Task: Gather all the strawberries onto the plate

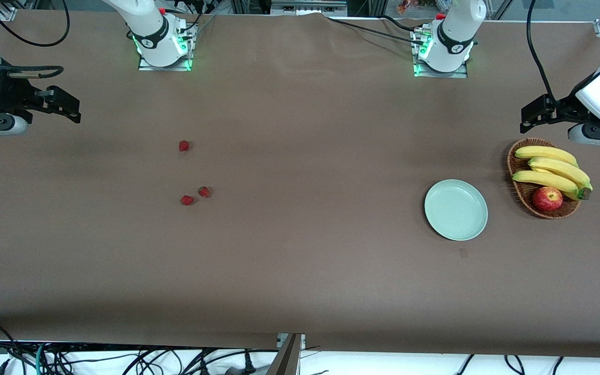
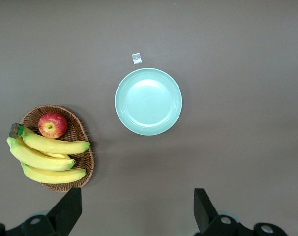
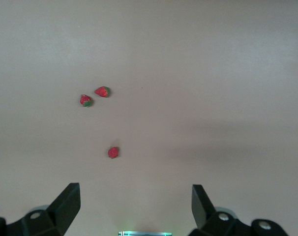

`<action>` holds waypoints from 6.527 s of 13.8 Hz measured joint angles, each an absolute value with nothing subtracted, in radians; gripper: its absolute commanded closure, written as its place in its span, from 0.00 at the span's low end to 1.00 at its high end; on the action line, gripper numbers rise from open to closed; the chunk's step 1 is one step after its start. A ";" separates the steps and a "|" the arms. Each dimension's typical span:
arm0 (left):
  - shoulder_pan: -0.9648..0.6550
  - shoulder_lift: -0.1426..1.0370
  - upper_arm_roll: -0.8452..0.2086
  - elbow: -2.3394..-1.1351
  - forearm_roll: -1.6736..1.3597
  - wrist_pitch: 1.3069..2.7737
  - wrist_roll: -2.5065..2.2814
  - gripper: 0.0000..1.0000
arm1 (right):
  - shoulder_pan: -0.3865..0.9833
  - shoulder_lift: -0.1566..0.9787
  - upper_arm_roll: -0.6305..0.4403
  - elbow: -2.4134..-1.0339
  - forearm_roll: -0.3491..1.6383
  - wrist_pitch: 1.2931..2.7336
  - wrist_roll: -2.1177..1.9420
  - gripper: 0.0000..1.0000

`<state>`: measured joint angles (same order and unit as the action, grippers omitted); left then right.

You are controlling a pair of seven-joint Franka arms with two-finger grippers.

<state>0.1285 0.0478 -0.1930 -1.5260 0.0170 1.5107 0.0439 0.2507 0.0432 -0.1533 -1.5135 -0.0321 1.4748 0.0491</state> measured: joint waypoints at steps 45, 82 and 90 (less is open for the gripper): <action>0.127 0.048 -0.199 -1.527 0.017 1.511 0.044 0.00 | 0.305 0.187 0.151 -2.278 0.238 2.385 0.395 0.95; -0.001 0.337 -0.269 -1.640 0.017 1.640 -0.102 0.00 | 0.598 0.702 -0.228 -1.526 0.173 2.064 0.442 0.15; -0.135 0.369 -0.277 -2.042 0.017 2.086 -0.340 0.00 | 0.557 0.661 -0.237 -1.757 0.254 2.217 0.261 0.27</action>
